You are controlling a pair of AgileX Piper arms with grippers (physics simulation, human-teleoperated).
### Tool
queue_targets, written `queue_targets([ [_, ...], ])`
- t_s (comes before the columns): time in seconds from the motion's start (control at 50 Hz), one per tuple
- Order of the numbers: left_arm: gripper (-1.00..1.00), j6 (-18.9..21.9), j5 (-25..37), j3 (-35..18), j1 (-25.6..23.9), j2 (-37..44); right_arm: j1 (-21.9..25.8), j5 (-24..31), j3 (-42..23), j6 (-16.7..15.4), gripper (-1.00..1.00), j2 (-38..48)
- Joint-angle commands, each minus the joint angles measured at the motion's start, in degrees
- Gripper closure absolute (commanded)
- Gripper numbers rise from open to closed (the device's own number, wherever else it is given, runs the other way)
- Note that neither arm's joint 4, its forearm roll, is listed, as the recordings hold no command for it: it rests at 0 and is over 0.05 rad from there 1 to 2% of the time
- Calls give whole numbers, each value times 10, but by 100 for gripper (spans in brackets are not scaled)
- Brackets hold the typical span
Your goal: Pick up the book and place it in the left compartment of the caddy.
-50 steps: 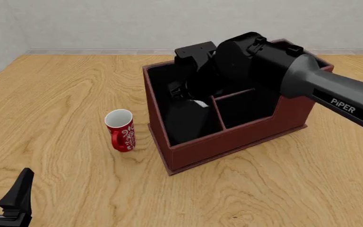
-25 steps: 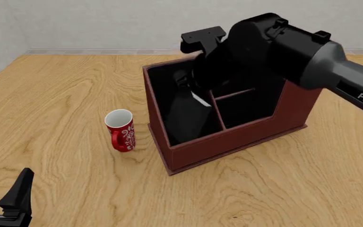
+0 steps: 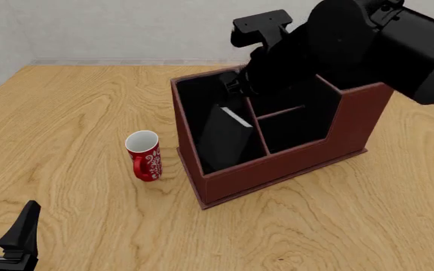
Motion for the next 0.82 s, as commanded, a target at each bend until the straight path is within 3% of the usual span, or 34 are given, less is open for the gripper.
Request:
queue_targets([
  [0.02, -100, 0, 0, 0, 0, 0, 6, 0, 27, -1, -100, -41],
  [0.3, -100, 0, 0, 0, 0, 0, 18, -21, 73, -5, -100, -104],
  [0.5, -100, 0, 0, 0, 0, 0, 45, -27, 113, 10, -100, -167],
  [0.82, -100, 0, 0, 0, 0, 0, 48, -46, 174, 34, -100, -264],
])
